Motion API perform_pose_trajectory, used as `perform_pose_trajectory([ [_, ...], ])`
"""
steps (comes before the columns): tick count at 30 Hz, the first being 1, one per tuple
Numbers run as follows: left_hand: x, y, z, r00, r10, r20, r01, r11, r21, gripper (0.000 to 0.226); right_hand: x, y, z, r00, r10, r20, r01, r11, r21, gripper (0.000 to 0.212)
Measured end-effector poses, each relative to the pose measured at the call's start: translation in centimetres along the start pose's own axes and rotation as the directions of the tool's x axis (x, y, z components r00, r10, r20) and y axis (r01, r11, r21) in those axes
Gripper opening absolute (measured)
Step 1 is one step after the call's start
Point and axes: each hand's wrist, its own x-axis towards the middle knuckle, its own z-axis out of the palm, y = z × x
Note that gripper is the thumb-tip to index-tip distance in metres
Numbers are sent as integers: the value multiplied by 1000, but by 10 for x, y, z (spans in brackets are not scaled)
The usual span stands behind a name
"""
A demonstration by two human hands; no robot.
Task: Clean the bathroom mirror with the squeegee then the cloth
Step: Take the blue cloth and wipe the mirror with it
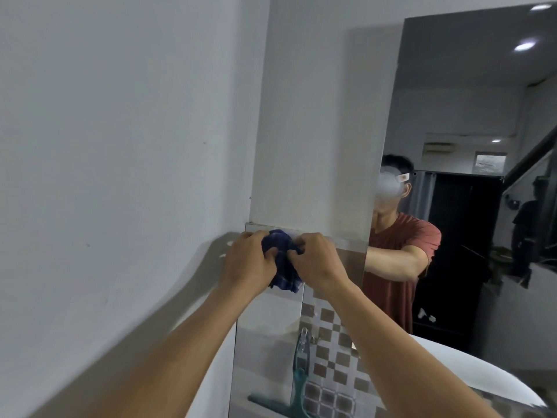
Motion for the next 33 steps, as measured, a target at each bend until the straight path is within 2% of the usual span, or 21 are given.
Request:
perform_pose_trajectory([
  [5,0,9,-7,994,-6,-106,-13,984,-179,30,0,-2,-5,999,35,2,-35,996,82,12],
  [9,2,12,-12,984,11,-176,-52,971,-232,32,-8,3,-7,997,66,-25,-60,979,197,6],
  [14,2,23,-22,983,5,-185,-60,954,-293,33,-9,6,-16,990,132,37,-133,856,500,30],
  [18,-3,34,-32,997,-32,-66,9,948,-317,48,-13,12,-31,989,105,107,-149,769,621,43],
  [21,-5,42,-40,991,-74,113,107,940,-324,66,-22,16,-45,986,94,140,-166,691,703,38],
  [24,-8,53,-46,946,-72,315,185,920,-344,80,-32,24,-61,989,69,128,-141,676,723,30],
  [26,-12,64,-48,906,-46,420,217,903,-371,83,-39,28,-74,989,67,130,-141,663,735,31],
  [28,-14,74,-50,871,10,491,233,871,-432,67,-48,30,-91,989,66,136,-146,644,751,32],
  [30,-16,87,-52,840,101,534,232,822,-520,40,-60,28,-112,989,65,134,-144,636,758,31],
  [33,-18,109,-54,855,155,495,179,807,-562,23,-78,23,-148,994,64,93,-112,646,755,27],
])
